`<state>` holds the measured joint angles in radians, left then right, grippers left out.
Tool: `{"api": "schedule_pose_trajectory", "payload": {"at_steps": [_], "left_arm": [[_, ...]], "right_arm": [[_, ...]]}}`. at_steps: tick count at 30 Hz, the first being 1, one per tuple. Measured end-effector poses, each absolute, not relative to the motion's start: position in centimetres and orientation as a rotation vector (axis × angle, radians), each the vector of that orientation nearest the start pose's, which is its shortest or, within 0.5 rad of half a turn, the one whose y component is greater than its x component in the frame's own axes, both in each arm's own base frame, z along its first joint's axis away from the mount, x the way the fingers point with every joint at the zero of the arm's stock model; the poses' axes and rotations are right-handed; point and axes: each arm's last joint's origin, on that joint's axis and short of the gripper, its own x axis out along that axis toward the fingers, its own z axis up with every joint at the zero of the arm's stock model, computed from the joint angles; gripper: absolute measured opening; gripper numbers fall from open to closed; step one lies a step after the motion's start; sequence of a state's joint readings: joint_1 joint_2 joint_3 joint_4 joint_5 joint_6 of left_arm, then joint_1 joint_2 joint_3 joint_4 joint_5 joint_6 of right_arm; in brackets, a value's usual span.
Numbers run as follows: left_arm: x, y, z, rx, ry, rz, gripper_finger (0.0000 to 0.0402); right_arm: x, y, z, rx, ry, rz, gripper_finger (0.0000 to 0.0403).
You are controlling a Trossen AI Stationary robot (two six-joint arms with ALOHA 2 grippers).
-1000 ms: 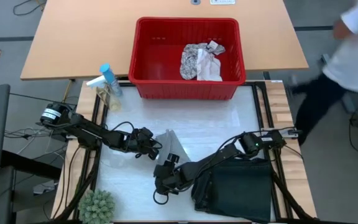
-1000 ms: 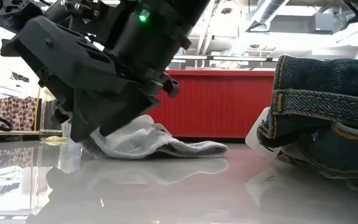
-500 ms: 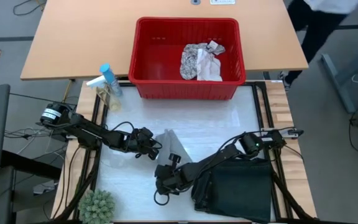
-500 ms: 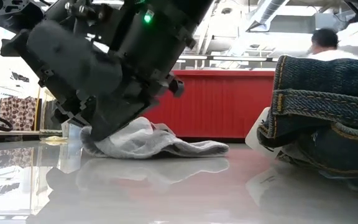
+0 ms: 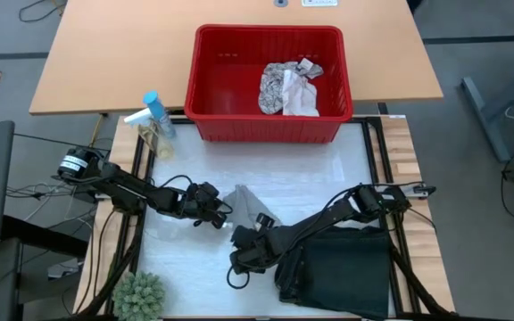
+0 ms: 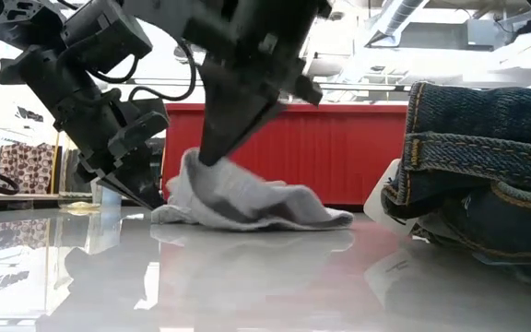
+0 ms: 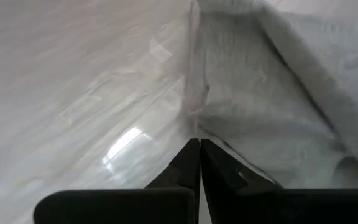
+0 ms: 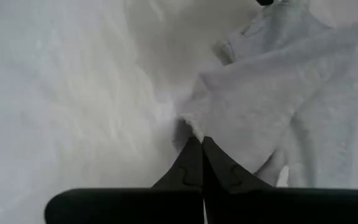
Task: Fold Laundry from Bin
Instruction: Fold the gray boxer from the red laundry bin
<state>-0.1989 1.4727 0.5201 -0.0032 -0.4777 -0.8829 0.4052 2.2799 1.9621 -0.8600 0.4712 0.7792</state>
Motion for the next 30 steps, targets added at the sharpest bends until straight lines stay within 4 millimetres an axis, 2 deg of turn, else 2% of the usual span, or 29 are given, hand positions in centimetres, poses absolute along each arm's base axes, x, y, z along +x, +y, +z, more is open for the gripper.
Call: {"api": "schedule_pose_trajectory", "payload": {"at_steps": [8, 12, 16, 21, 25, 30], "left_arm": [[23.9, -3.8, 12.8, -0.518, 0.669, 0.606, 0.0], [24.6, -5.1, 14.0, -0.549, 0.609, 0.434, 0.0], [24.3, -6.3, 13.9, -0.544, 0.647, 0.359, 0.0], [23.8, -7.1, 13.6, -0.552, 0.663, 0.382, 0.0], [23.9, -7.5, 14.0, -0.538, 0.577, 0.423, 0.0], [24.6, -7.8, 14.3, -0.533, 0.507, 0.388, 0.0]], "right_arm": [[43.7, 17.4, 21.2, 0.258, 0.973, -0.478, 0.0014], [43.6, 17.3, 21.2, 0.254, 0.985, -0.481, 0.0014], [43.5, 17.6, 21.2, 0.25, 0.986, -0.475, 0.0014], [43.3, 17.7, 21.1, 0.232, 1.003, -0.474, 0.0014], [43.3, 17.9, 21.1, 0.229, 1.004, -0.467, 0.0014], [43.2, 17.9, 21.1, 0.228, 1.005, -0.465, 0.0014]]}}
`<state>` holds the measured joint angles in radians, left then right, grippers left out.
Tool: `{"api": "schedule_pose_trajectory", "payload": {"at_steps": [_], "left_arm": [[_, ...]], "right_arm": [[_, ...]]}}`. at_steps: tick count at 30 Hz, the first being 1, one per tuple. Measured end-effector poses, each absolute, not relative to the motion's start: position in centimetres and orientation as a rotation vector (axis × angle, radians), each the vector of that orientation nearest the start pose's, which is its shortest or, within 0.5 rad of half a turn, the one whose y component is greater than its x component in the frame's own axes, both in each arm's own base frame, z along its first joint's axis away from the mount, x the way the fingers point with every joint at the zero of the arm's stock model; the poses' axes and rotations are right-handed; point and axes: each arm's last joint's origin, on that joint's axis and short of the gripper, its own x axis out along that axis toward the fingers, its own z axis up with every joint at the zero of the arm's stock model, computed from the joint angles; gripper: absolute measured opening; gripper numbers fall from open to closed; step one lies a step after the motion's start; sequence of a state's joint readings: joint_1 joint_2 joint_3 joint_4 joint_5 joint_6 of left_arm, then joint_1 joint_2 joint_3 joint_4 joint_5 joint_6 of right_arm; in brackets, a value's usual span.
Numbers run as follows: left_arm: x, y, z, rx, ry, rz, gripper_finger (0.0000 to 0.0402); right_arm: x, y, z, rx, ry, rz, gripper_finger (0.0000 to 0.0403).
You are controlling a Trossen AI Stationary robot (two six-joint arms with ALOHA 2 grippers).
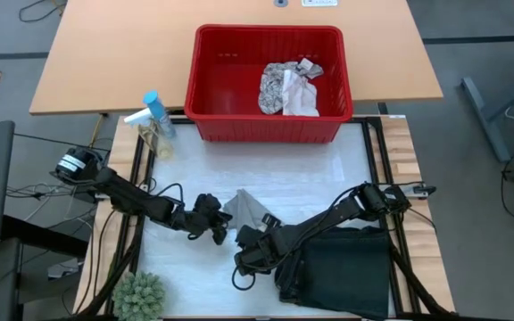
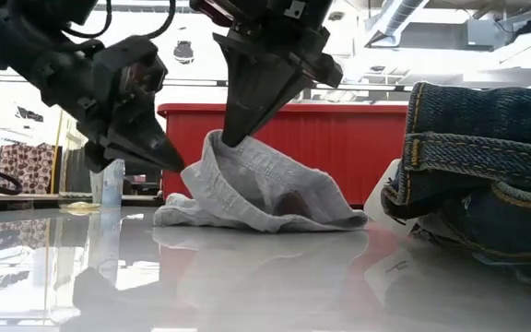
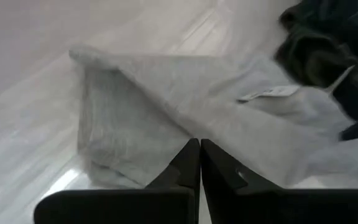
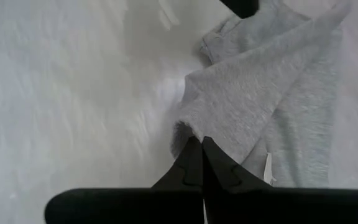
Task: Fold Laundry from Bin
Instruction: Fold the gray boxer from the red laundry bin
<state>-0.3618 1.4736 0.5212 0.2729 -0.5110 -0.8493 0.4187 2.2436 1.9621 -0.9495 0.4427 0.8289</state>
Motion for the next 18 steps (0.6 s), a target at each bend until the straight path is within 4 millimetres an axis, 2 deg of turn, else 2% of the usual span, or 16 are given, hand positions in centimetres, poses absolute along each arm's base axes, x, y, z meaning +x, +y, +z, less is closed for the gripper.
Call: {"api": "schedule_pose_trajectory", "payload": {"at_steps": [7, 13, 18], "left_arm": [[25.3, -8.1, 11.5, -0.53, 0.554, 0.417, 0.0], [25.7, -8.2, 9.9, -0.552, 0.582, 0.418, 0.0], [25.4, -8.1, 9.3, -0.556, 0.642, 0.452, 0.0]], "right_arm": [[43.3, 17.9, 21.1, 0.23, 1.002, -0.463, 0.0014], [43.3, 17.8, 21.2, 0.277, 1.028, -0.437, 0.0014], [42.1, 16.8, 22.1, 0.33, 1.087, -0.545, 0.0014]]}}
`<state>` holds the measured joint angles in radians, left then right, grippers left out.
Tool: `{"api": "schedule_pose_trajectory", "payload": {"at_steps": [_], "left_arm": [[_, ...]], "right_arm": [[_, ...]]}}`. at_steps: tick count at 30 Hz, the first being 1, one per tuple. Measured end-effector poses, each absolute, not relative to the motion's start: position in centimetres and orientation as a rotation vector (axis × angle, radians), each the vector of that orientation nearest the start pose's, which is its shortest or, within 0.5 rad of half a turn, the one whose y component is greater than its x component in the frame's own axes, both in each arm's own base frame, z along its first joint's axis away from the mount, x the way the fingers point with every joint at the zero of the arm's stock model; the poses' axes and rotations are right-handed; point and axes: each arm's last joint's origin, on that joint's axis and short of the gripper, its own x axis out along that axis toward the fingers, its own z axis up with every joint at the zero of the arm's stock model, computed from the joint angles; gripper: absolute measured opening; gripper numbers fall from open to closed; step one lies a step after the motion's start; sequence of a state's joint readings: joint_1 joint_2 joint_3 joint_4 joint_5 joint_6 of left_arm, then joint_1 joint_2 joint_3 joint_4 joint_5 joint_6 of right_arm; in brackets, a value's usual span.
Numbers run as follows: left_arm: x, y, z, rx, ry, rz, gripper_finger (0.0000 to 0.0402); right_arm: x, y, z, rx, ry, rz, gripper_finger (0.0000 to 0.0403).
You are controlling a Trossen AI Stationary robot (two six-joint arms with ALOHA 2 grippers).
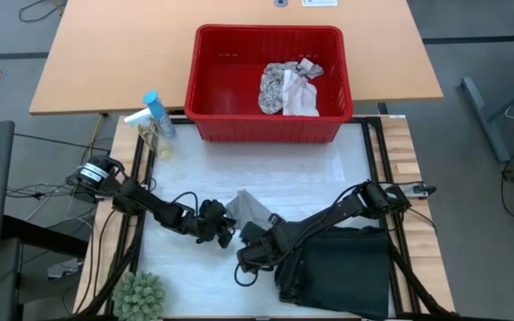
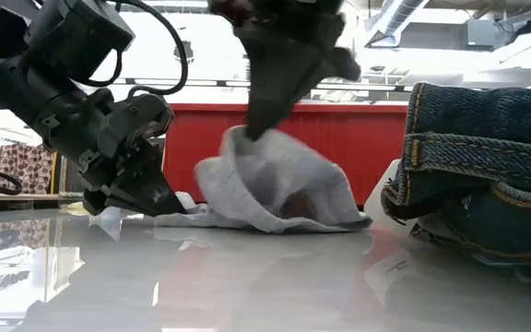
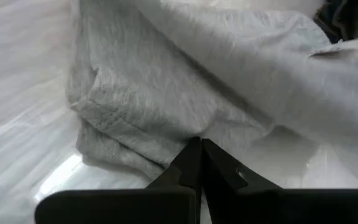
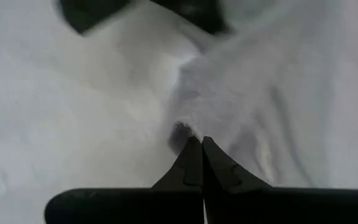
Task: Fold Laundry from Bin
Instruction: Fold the gray boxer from the red laundry bin
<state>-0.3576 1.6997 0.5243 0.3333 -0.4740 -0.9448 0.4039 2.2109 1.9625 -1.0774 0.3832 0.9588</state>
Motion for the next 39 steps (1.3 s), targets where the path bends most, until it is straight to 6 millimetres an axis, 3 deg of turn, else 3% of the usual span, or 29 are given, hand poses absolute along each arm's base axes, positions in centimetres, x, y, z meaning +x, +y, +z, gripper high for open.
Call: {"api": "schedule_pose_trajectory", "payload": {"at_steps": [6, 24, 39], "left_arm": [[25.1, -8.0, 9.0, -0.554, 0.666, 0.477, 0.0], [24.6, -8.3, 8.7, -0.55, 0.71, 0.487, 0.0], [24.5, -8.3, 8.7, -0.566, 0.716, 0.498, 0.0]], "right_arm": [[40.5, 15.7, 23.3, 0.289, 1.177, -0.622, 0.0014], [39.7, 12.8, 23.0, 0.129, 1.345, -0.674, 0.0014], [39.0, 13.3, 23.0, 0.033, 1.443, -0.584, 0.0036]]}}
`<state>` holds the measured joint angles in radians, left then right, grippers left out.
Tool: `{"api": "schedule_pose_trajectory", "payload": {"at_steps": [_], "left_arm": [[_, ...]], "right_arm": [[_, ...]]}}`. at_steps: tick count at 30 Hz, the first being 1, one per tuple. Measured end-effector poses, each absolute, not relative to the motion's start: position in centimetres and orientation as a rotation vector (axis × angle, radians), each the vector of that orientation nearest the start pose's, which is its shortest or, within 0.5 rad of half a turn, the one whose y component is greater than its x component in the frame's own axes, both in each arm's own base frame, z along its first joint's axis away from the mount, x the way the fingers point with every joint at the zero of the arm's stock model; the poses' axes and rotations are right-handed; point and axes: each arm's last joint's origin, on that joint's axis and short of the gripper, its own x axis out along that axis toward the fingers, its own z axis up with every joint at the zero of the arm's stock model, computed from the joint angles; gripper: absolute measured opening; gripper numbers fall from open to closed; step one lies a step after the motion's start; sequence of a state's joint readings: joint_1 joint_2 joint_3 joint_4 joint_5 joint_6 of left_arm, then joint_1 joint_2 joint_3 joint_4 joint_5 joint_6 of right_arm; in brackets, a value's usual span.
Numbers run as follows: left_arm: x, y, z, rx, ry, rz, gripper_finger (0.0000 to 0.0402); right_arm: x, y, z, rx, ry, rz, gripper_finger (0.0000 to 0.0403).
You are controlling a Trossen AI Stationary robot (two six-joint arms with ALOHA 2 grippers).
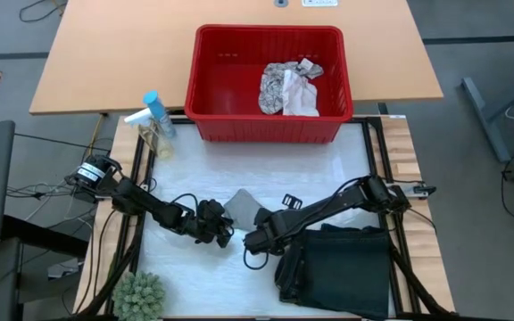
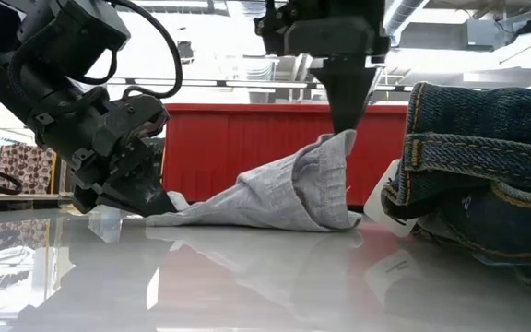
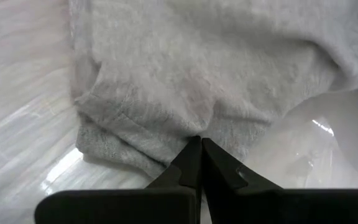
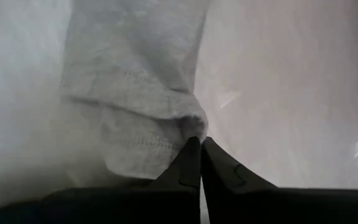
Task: Fold Laundry from Bin
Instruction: Fold the gray boxer from the red laundry bin
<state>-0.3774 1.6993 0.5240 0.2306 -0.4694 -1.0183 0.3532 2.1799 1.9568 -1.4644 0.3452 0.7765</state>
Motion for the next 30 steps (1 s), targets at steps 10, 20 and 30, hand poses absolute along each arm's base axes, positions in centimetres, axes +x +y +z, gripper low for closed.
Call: {"api": "schedule_pose_trajectory", "payload": {"at_steps": [10, 20, 30], "left_arm": [[24.5, -8.3, 8.7, -0.577, 0.709, 0.508, 0.0], [24.5, -8.3, 8.6, -0.579, 0.704, 0.516, 0.0], [24.4, -8.2, 8.9, -0.65, 0.686, 0.541, 0.0]], "right_arm": [[38.1, 13.2, 23.5, 0.011, 1.502, -0.624, 0.0044], [38.2, 12.2, 25.4, 0.129, 1.484, -0.511, 0.0073], [38.0, 13.9, 28.3, 0.11, 1.288, -0.338, 0.017]]}}
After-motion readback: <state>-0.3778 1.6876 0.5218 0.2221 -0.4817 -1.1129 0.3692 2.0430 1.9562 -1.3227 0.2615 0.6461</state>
